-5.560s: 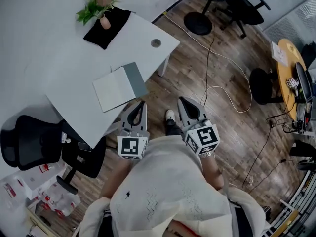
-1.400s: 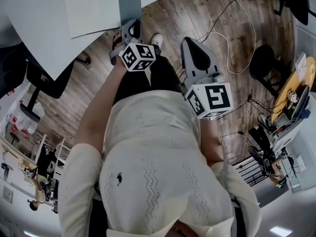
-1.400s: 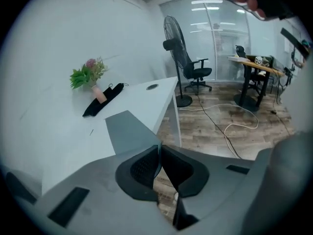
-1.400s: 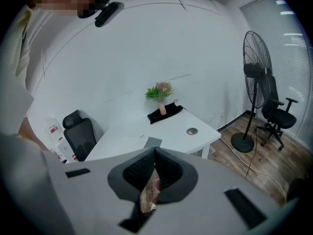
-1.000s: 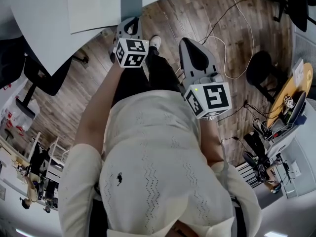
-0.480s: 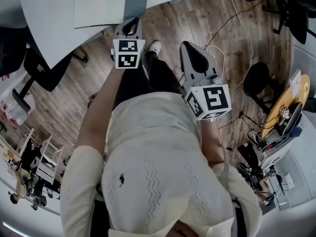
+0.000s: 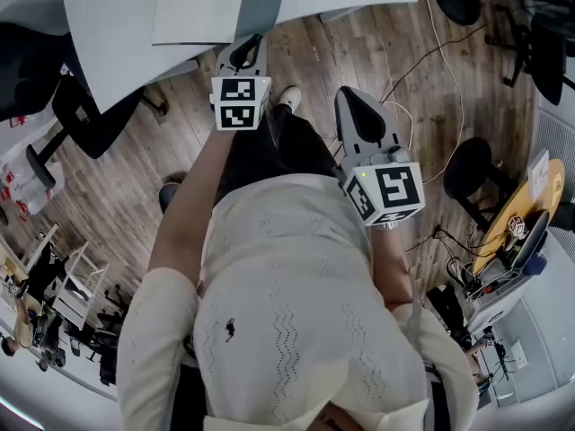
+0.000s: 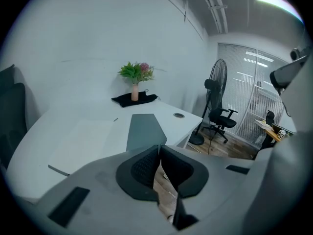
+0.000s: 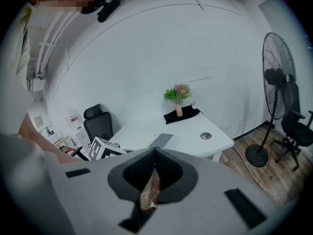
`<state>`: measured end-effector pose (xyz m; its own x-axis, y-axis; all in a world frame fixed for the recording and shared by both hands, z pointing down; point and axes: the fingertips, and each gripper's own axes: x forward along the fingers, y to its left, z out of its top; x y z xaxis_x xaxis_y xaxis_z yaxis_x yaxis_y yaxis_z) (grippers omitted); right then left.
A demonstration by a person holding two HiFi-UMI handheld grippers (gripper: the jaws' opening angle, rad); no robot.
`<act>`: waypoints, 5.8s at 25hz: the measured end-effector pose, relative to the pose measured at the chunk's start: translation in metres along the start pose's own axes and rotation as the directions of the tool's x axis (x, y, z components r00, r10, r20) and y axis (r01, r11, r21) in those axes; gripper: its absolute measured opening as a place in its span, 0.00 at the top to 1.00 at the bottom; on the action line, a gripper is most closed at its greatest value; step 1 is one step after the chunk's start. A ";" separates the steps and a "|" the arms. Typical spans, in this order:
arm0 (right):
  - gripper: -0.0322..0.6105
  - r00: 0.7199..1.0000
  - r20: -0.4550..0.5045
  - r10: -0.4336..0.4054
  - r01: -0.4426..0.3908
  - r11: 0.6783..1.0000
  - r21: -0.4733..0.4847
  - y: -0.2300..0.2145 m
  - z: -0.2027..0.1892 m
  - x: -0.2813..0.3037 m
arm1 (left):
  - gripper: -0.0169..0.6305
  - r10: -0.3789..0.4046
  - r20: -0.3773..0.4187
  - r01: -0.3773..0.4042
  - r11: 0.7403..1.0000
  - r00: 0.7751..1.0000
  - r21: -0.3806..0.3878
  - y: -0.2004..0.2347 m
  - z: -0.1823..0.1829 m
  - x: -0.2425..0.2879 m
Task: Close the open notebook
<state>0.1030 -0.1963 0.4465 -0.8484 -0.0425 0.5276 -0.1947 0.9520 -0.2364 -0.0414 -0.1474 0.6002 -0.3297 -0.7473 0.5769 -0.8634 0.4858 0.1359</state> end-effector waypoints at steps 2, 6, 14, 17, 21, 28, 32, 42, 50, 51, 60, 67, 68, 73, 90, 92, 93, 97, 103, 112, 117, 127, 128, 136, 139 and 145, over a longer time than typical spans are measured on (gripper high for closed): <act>0.95 1.000 0.004 0.011 -0.011 1.000 -0.008 0.001 0.001 0.000 | 0.94 0.012 0.014 -0.012 1.000 1.000 -0.007 0.002 0.002 -0.002; 0.95 0.999 0.009 0.031 -0.030 0.999 -0.025 0.008 0.002 0.000 | 0.94 0.030 0.027 -0.029 0.999 0.999 -0.027 0.007 0.004 -0.011; 0.95 0.999 0.013 0.046 -0.045 0.998 -0.036 0.011 0.005 0.000 | 0.94 0.049 0.054 -0.045 0.996 0.997 -0.074 0.012 0.011 -0.022; 0.95 0.999 0.015 0.051 -0.050 0.998 -0.045 0.017 0.005 0.001 | 0.94 0.047 0.064 -0.042 0.996 0.997 -0.080 0.016 0.014 -0.025; 0.95 0.999 0.017 0.051 -0.050 0.998 -0.050 0.022 0.006 0.002 | 0.94 0.043 0.066 -0.037 0.995 0.997 -0.089 0.018 0.014 -0.029; 0.95 0.999 0.028 0.026 -0.024 0.998 -0.052 0.030 0.013 0.009 | 0.94 0.015 0.070 -0.008 0.995 0.997 -0.100 0.022 0.017 -0.034; 0.95 1.000 0.029 0.008 -0.006 0.999 -0.048 0.036 0.016 0.016 | 0.94 -0.009 0.068 0.013 0.998 0.998 -0.064 0.026 0.020 -0.035; 0.95 0.999 0.030 -0.032 0.033 0.999 -0.026 0.062 0.023 0.032 | 0.94 -0.094 0.062 0.096 0.995 0.994 -0.031 0.028 0.026 -0.042; 0.95 0.998 0.030 -0.056 0.057 0.998 -0.002 0.080 0.026 0.042 | 0.94 -0.140 0.067 0.139 0.990 0.988 0.011 0.036 0.032 -0.049; 0.95 0.998 0.030 -0.059 0.059 0.998 0.001 0.082 0.026 0.044 | 0.94 -0.144 0.064 0.143 0.990 0.988 0.017 0.036 0.033 -0.050; 0.95 0.996 0.040 -0.085 0.085 0.996 0.010 0.103 0.030 0.053 | 0.94 -0.181 0.057 0.178 0.983 0.982 0.049 0.048 0.038 -0.061; 0.95 0.993 0.046 -0.111 0.110 0.994 0.024 0.114 0.032 0.060 | 0.94 -0.214 0.057 0.210 0.975 0.975 0.066 0.055 0.040 -0.064; 0.95 0.993 0.046 -0.113 0.112 0.993 0.026 0.116 0.032 0.060 | 0.94 -0.218 0.057 0.214 0.974 0.974 0.068 0.056 0.040 -0.065; 0.95 0.992 0.047 -0.120 0.118 0.993 0.031 0.131 0.030 0.069 | 0.94 -0.240 0.063 0.235 0.969 0.969 0.077 0.063 0.041 -0.068; 0.95 0.982 0.063 -0.177 0.173 0.983 0.064 0.156 0.031 0.086 | 0.94 -0.294 0.071 0.285 0.952 0.953 0.117 0.092 0.043 -0.080; 0.95 0.981 0.062 -0.181 0.177 0.982 0.065 0.158 0.030 0.087 | 0.94 -0.290 0.074 0.280 0.953 0.954 0.117 0.096 0.043 -0.081; 0.95 0.981 0.061 -0.183 0.179 0.982 0.065 0.160 0.030 0.087 | 0.94 -0.287 0.075 0.277 0.954 0.955 0.116 0.097 0.042 -0.082; 0.95 0.981 0.059 -0.186 0.182 0.981 0.062 0.165 0.028 0.088 | 0.94 -0.275 0.078 0.265 0.958 0.958 0.110 0.106 0.041 -0.085; 0.95 0.981 0.053 -0.189 0.186 0.980 0.065 0.168 0.023 0.087 | 0.94 -0.252 0.081 0.244 0.964 0.964 0.102 0.115 0.037 -0.088; 0.95 0.981 0.047 -0.186 0.182 0.981 0.070 0.173 0.020 0.090 | 0.95 -0.219 0.076 0.212 0.972 0.973 0.099 0.132 0.034 -0.089; 0.95 0.982 0.047 -0.185 0.182 0.981 0.067 0.173 0.021 0.093 | 0.95 -0.198 0.068 0.192 0.977 0.978 0.092 0.142 0.029 -0.087; 0.95 0.982 0.034 -0.187 0.184 0.981 0.063 0.178 0.016 0.095 | 0.95 -0.157 0.053 0.154 0.986 0.986 0.058 0.163 0.017 -0.087; 0.95 0.982 0.033 -0.187 0.184 0.981 0.063 0.177 0.015 0.096 | 0.95 -0.151 0.052 0.149 0.987 0.987 0.053 0.165 0.015 -0.086; 0.95 0.981 0.029 -0.191 0.189 0.980 0.063 0.177 0.016 0.096 | 0.95 -0.115 0.024 0.115 0.993 0.993 0.025 0.183 0.005 -0.082; 0.95 0.981 0.024 -0.194 0.192 0.979 0.065 0.177 0.016 0.096 | 0.94 -0.102 0.012 0.101 0.995 0.995 0.018 0.189 0.001 -0.081; 0.95 0.980 0.018 -0.196 0.195 0.979 0.067 0.175 0.014 0.101 | 0.94 -0.092 -0.006 0.092 0.996 0.996 0.020 0.196 -0.006 -0.077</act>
<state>-0.0237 -0.0382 0.4466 -0.8023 -0.2341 0.5491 -0.3890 0.9028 -0.1835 -0.1829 0.0076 0.5874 -0.2470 -0.7862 0.5665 -0.8977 0.4058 0.1718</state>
